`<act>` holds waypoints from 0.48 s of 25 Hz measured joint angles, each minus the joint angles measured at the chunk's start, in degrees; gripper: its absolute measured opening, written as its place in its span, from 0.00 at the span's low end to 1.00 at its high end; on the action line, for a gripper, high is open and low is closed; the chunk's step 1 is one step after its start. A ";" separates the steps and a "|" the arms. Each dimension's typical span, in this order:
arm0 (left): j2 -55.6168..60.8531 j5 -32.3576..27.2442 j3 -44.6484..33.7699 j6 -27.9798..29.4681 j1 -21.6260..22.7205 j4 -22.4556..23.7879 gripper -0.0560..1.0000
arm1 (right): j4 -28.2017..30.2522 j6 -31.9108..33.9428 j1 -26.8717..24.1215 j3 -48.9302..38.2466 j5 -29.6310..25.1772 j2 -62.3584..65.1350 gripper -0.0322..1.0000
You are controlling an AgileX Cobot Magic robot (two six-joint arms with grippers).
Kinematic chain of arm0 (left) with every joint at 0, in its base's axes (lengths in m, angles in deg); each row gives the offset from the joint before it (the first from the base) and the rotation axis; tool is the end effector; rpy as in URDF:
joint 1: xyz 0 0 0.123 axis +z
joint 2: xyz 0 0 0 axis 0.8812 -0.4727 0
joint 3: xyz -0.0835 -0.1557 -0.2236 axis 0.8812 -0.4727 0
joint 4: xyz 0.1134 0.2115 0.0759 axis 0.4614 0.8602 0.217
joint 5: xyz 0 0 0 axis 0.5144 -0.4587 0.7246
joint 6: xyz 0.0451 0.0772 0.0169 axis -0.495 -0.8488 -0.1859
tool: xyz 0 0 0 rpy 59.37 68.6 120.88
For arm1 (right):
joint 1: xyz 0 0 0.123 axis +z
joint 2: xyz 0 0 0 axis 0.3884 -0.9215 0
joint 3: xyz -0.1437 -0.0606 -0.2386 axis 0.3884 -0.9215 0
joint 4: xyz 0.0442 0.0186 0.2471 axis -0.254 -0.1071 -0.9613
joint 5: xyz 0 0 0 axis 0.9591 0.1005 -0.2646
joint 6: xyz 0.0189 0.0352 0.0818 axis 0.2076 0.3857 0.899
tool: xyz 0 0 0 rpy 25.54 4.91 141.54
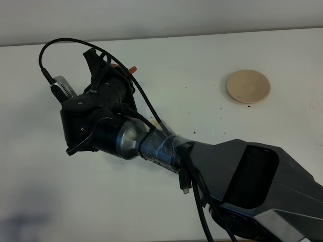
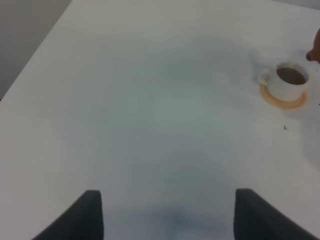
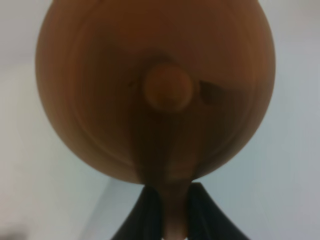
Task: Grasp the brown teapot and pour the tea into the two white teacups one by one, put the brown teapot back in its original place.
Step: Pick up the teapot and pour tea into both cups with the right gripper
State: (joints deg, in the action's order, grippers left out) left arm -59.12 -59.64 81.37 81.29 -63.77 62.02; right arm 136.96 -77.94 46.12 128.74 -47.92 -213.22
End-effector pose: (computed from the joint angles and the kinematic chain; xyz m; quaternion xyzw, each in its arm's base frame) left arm -0.0093 0.0200 0.2808 -0.1049 0.8422 0.0445 0.5269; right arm 0.2636 0.4809 0.1697 -0.7696 0.3833 -0.4473 0.2464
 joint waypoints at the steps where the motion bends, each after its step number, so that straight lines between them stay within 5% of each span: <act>1: 0.00 0.00 0.00 0.00 0.00 0.00 0.58 | -0.30 0.29 -0.21 0.00 -0.01 0.00 0.12; 12: 0.00 0.00 0.00 0.00 0.00 0.00 0.58 | -7.67 3.63 -2.50 2.56 -2.71 0.05 0.12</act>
State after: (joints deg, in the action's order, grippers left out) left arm -59.12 -59.64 81.37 81.29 -63.77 62.02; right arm 129.29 -74.30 43.61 131.30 -50.63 -213.17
